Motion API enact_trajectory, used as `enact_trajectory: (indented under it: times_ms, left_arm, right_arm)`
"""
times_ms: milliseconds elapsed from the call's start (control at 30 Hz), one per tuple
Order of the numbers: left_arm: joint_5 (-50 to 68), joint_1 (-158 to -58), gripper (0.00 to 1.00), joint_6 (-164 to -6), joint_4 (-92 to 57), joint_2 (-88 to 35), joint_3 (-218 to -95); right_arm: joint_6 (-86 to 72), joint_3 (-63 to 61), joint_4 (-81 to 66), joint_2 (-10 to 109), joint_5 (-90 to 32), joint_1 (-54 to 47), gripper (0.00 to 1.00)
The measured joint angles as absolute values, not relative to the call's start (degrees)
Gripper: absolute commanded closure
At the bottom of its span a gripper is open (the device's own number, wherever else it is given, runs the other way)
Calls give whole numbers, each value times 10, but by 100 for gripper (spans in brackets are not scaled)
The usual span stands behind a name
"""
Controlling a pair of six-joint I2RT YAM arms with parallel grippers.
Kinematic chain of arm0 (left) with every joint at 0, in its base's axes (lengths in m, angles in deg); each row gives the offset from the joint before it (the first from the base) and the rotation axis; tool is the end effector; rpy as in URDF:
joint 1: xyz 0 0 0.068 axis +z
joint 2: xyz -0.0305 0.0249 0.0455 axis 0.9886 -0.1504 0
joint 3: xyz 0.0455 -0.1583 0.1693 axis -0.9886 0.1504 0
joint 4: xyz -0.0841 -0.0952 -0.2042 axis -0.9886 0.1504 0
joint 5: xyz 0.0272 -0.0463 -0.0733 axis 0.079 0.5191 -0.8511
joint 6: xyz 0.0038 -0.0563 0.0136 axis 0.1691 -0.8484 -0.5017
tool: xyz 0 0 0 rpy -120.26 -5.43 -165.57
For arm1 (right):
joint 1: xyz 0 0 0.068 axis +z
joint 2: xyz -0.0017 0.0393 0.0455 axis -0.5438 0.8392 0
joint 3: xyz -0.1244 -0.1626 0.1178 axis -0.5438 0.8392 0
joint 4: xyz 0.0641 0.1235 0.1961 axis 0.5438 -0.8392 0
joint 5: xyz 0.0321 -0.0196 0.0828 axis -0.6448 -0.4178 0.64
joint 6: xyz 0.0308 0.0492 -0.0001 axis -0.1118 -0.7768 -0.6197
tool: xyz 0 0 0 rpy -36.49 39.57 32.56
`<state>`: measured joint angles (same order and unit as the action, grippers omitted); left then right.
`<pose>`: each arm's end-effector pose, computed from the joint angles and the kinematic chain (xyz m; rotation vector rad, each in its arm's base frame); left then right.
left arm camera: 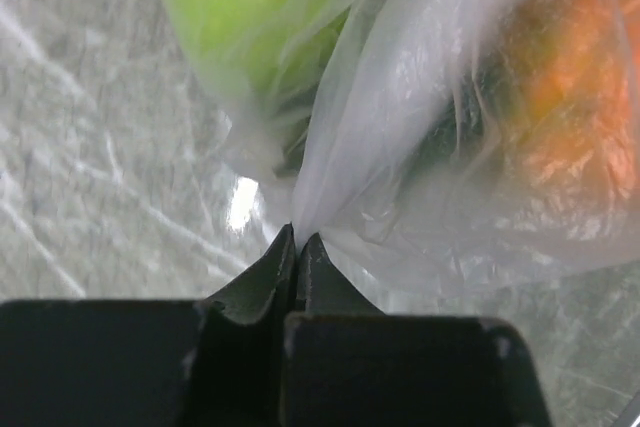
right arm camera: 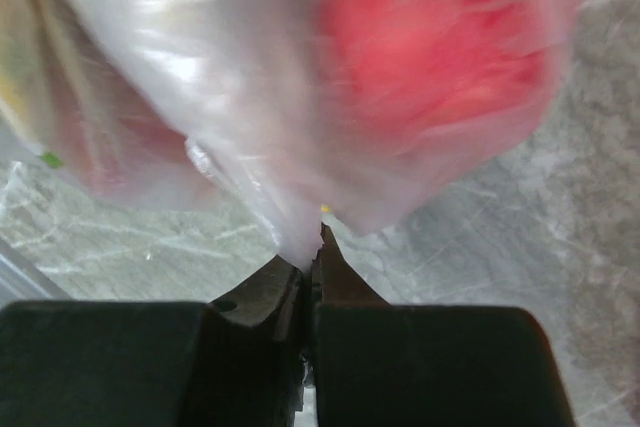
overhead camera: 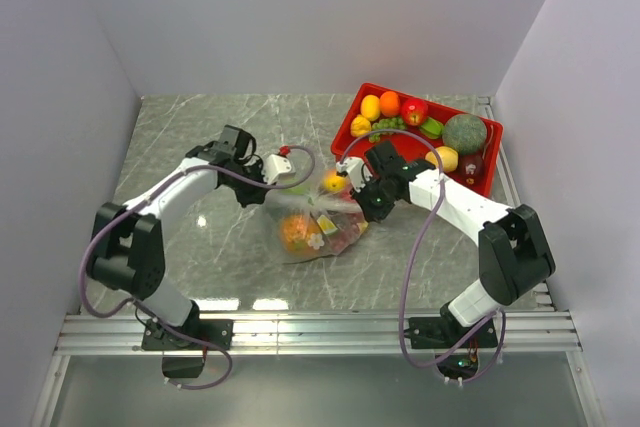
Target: Place the fake fruits into the plastic bag and tie a complex knot
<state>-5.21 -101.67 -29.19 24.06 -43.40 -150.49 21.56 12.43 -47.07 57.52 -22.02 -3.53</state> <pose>0.2770 -0.1193 0.1952 1.4929 2.1521 -0.3872 0.2446 0.1495 0.1879 -1.2458 2.4305 0.3766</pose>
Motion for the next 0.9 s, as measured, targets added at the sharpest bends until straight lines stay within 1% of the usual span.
enact_trajectory:
  times_ms: [100,300,500,633,900]
  left_arm:
    - [-66,-991,100,-289,242,-400,-1489]
    - [-127,-906,100,-284,241,-335,-1470]
    - [-200,-814,100,-277,242,-312,-1459]
    - [-232,-783,100,-276,247,-314,-1459]
    - [-252,-753,100,-282,260,-320,-1459]
  right_arm:
    - [216,133,-443,570,-215,-35,100]
    - [220,153,-371,545,-193,-42,100]
    - [233,158,-327,531,-146,-86,100]
    - [234,158,-320,531,-118,-99,100]
    - [225,159,-314,550,-95,-98,100]
